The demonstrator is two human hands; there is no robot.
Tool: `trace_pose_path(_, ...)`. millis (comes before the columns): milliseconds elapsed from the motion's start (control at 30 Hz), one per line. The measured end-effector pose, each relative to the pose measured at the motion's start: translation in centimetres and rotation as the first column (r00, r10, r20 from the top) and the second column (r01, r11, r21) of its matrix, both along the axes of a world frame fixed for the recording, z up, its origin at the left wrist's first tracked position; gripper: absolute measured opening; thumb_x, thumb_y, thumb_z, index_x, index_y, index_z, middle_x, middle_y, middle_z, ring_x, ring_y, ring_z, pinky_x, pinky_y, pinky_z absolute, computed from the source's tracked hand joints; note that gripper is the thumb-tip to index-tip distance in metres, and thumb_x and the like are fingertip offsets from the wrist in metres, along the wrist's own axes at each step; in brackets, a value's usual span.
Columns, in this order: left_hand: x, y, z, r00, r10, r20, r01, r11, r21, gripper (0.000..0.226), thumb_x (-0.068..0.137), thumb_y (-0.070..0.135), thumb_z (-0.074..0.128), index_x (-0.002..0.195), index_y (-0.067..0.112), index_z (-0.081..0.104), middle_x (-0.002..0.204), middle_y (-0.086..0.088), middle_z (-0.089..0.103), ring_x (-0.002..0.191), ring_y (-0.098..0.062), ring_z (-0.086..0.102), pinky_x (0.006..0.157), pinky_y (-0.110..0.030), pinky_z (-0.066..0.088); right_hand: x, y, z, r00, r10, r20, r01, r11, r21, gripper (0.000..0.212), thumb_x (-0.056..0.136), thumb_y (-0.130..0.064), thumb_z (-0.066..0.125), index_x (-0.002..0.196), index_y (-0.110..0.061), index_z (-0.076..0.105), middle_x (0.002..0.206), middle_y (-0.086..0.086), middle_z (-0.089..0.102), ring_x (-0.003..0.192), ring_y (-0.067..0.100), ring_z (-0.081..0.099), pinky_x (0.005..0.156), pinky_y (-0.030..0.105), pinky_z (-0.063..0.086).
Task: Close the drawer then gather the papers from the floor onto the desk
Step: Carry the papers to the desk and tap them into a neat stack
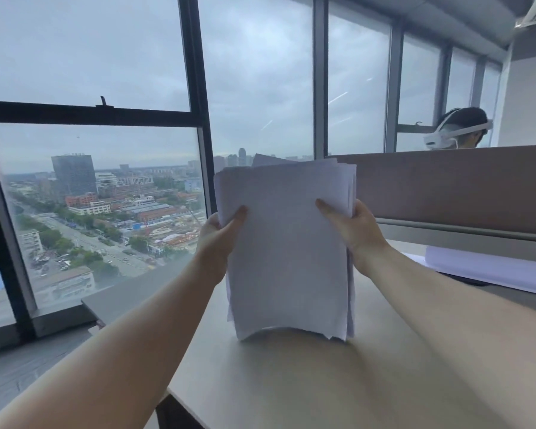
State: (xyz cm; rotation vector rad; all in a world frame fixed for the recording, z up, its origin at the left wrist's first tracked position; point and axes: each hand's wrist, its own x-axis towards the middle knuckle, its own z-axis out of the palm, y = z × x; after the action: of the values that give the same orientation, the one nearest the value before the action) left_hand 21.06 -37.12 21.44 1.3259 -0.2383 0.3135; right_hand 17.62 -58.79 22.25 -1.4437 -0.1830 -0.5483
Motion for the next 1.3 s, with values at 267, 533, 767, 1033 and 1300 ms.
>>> trace_pose_path(267, 0.4, 0.6, 0.0, 0.999, -0.049, -0.017, 0.051, 0.995, 0.082, 0.072, 0.057, 0.070, 0.069, 0.104, 0.016, 0.064, 0.115, -0.011, 0.068, 0.105, -0.025, 0.065, 0.096, -0.043, 0.050, 0.2, -1.4, -1.0, 1.000, 0.025, -0.006, -0.024, 0.998, 0.064, 0.044, 0.074, -0.038, 0.078, 0.110, -0.026, 0.056, 0.108, 0.000, 0.069, 0.096, 0.018, 0.070, 0.073, 0.030, 0.057)
trace_pose_path(533, 1.1, -0.8, 1.2, 0.999, 0.042, 0.027, -0.044, 0.996, 0.083, 0.028, 0.083, 0.053, 0.057, 0.087, 0.025, 0.054, 0.088, 0.002, 0.058, 0.070, -0.009, 0.055, 0.055, -0.019, 0.049, 1.4, -0.2, 1.0, 0.999, -0.025, 0.046, 0.026, 0.999, -0.021, 0.073, 0.059, -0.052, 0.082, 0.121, -0.023, 0.059, 0.114, 0.004, 0.071, 0.104, 0.023, 0.069, 0.088, 0.044, 0.057)
trace_pose_path(767, 1.4, -0.2, 1.4, 1.000, 0.001, -0.002, 0.000, 0.997, 0.082, 0.072, 0.056, 0.076, 0.061, 0.099, 0.019, 0.055, 0.103, -0.006, 0.057, 0.095, -0.022, 0.054, 0.080, -0.038, 0.041, 1.9, -1.1, 0.6, 0.999, -0.002, -0.042, 0.001, 1.000, -0.027, 0.070, 0.057, -0.059, 0.080, 0.112, -0.021, 0.060, 0.115, 0.010, 0.070, 0.108, 0.029, 0.067, 0.095, 0.052, 0.052)
trace_pose_path(1033, 1.5, -0.6, 1.1, 0.999, -0.021, 0.032, 0.018, 0.996, 0.090, 0.021, 0.086, 0.040, 0.061, 0.077, 0.021, 0.064, 0.084, -0.004, 0.068, 0.076, -0.021, 0.064, 0.072, -0.035, 0.054, 1.9, -0.8, 0.5, 0.999, 0.019, 0.028, -0.016, 0.996, -0.085, 0.049, 0.069, -0.039, 0.080, 0.112, -0.019, 0.066, 0.108, 0.008, 0.074, 0.102, 0.027, 0.070, 0.092, 0.046, 0.055)
trace_pose_path(1300, 1.6, -0.7, -5.2, 0.980, -0.105, -0.171, 0.116, 0.992, 0.052, 0.019, 0.084, 0.039, 0.063, 0.087, 0.020, 0.067, 0.073, 0.007, 0.076, 0.065, -0.009, 0.073, 0.065, -0.029, 0.059, 1.3, -1.1, -4.3, 0.952, 0.151, -0.267, -0.166, 0.986, -0.035, 0.041, 0.067, -0.026, 0.084, 0.104, -0.022, 0.067, 0.109, 0.006, 0.075, 0.100, 0.025, 0.071, 0.092, 0.044, 0.055)
